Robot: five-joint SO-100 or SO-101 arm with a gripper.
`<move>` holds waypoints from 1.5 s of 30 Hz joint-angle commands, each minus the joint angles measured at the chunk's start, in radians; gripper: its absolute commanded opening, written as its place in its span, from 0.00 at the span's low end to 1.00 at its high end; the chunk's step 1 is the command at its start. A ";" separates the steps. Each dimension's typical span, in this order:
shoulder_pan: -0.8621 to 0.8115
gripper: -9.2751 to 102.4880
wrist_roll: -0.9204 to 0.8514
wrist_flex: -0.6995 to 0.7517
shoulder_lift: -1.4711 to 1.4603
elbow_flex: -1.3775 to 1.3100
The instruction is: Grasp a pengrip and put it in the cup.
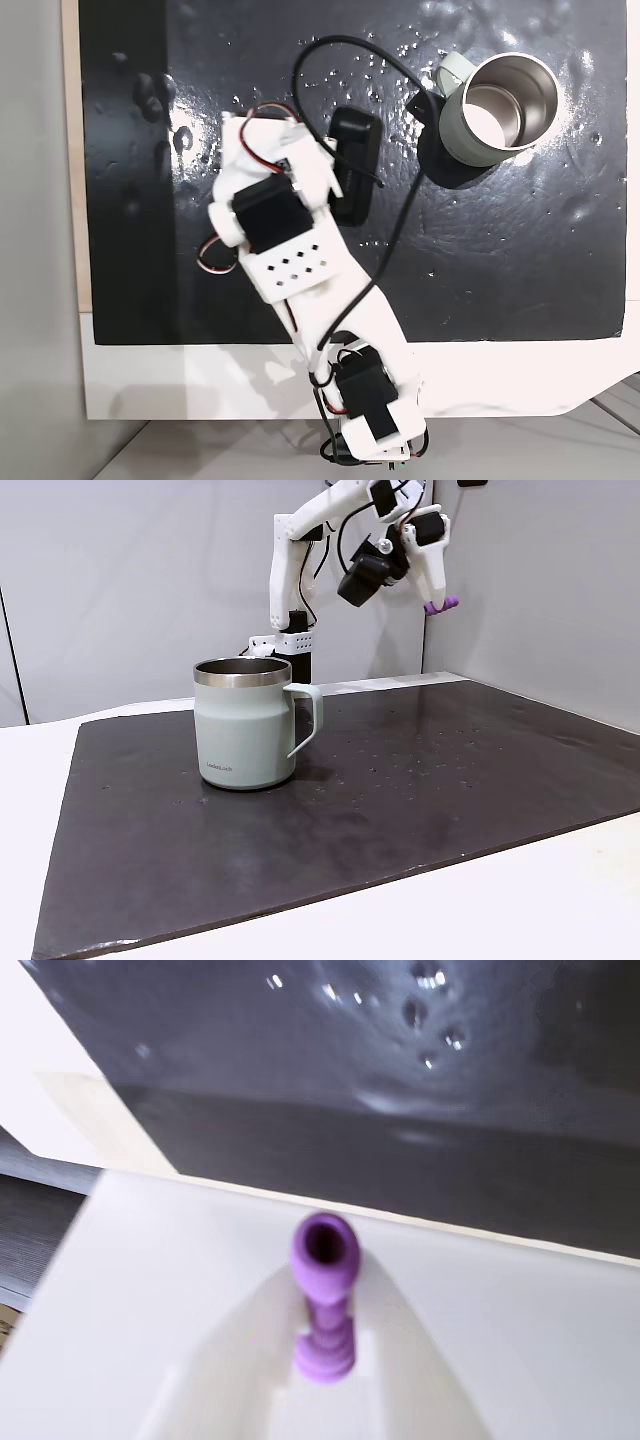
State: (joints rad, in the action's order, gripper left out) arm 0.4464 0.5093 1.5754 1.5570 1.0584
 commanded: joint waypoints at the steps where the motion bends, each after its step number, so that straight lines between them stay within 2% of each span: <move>1: -0.127 0.08 -0.049 0.054 0.094 -0.012; 4: -0.242 0.08 -0.103 0.101 0.112 -0.034; 13: -0.609 0.08 -0.296 0.107 0.169 -0.025; 18: -0.744 0.08 -0.385 0.103 0.120 -0.064; 29: -0.824 0.08 -0.428 0.103 -0.186 -0.430; 36: -0.825 0.09 -0.428 0.104 -0.241 -0.483; 37: -0.825 0.10 -0.428 0.104 -0.241 -0.483; 41: -0.830 0.31 -0.407 0.106 -0.239 -0.486; 45: -0.830 0.35 -0.402 0.106 -0.230 -0.488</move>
State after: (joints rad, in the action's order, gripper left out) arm -0.3712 0.0966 1.6782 1.3100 0.6366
